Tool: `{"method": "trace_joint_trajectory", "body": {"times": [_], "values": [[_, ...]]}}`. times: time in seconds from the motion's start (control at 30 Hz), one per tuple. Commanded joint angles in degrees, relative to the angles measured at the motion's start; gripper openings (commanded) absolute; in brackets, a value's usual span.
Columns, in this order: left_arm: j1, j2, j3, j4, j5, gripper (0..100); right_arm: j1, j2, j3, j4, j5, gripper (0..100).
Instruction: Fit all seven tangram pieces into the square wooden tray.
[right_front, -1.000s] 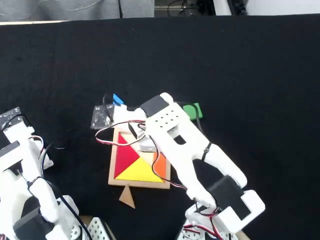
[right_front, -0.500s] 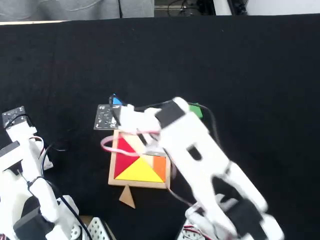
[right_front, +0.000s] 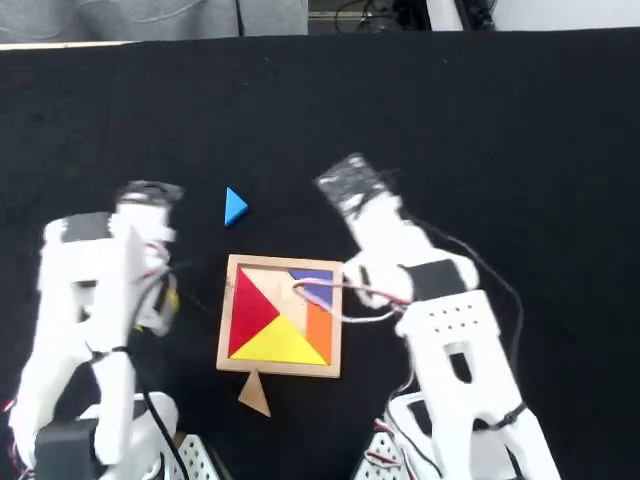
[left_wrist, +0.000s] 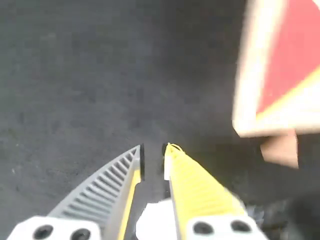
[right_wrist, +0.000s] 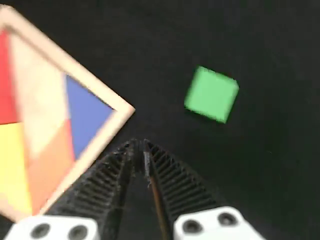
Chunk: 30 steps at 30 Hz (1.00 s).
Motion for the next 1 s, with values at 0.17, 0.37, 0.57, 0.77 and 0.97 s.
{"method": "trace_joint_trajectory", "body": {"times": [0.17,0.37,0.57,0.77,0.97], "values": [[21.32,-12.48,-1.71,6.59,-6.59,9,18.46,7.16,-0.40,-10.73,-7.21,1.8],[36.79,-23.12,-0.75,10.55,-18.11,10,18.55,13.05,-2.51,-12.84,-6.59,1.8],[46.99,-19.69,3.74,11.60,-36.22,10,24.00,21.23,-6.99,-16.18,-6.07,1.8],[49.19,-10.37,11.21,6.07,-47.82,9,39.82,33.27,-18.86,-12.92,-9.23,1.8],[57.45,-8.53,12.00,-1.58,-44.40,10,41.32,46.37,-28.88,-10.64,-9.32,1.8]]}}
